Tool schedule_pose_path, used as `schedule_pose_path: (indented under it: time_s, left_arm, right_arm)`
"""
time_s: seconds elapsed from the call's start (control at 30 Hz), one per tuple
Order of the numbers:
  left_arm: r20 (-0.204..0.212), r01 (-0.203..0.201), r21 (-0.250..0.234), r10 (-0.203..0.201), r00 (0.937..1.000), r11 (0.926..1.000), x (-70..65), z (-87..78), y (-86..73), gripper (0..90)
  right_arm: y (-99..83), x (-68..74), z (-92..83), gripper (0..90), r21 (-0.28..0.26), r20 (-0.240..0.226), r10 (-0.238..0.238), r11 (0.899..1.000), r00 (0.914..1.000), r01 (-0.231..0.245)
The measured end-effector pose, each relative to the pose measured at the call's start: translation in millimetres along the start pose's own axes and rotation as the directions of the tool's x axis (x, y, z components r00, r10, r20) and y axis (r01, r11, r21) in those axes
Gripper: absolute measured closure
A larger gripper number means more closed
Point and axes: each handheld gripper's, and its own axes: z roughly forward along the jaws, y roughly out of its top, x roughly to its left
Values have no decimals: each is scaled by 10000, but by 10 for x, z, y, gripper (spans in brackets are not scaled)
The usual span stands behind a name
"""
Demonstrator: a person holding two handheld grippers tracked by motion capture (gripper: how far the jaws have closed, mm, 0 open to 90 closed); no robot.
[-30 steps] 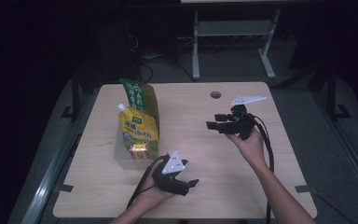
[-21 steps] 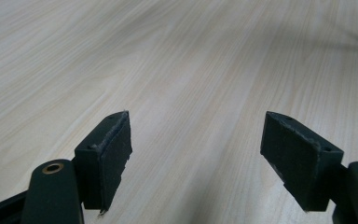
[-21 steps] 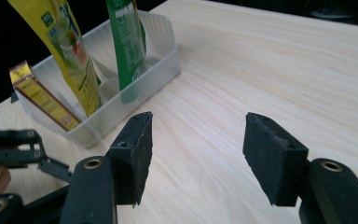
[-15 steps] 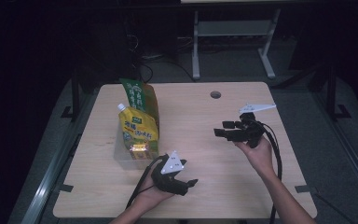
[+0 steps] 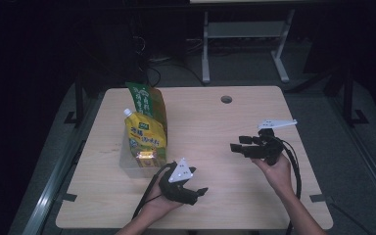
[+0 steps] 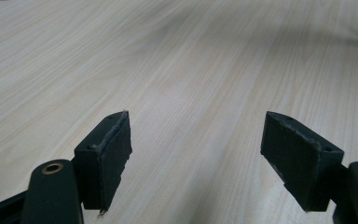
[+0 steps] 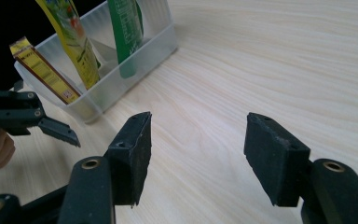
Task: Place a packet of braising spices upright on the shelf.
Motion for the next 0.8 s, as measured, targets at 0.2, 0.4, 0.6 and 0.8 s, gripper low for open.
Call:
schedule_pose_path:
  time_s: [0.2, 0.4, 0.6, 0.8]
  left_arm:
    - [13, -63, 117, 63, 10000, 9999, 0, 2, -2, 237]
    - [-14, -78, 87, 79, 10000, 9999, 1, -13, -5, 235]
    - [-15, -90, 70, 90, 10000, 9999, -12, -12, -6, 233]
    - [-29, -153, 67, 153, 9999, 9999, -20, -15, -10, 231]
  right_arm:
    - [-116, -1, -57, 398, -10, 40, 134, 9999, 9999, -134]
    - [-261, -12, -107, 393, 16, 51, 307, 9995, 9995, -307]
    - [-411, -19, -158, 387, 8, -29, 497, 9988, 9988, -497]
    - [-535, 0, -215, 368, -22, 1, 572, 9984, 9984, -572]
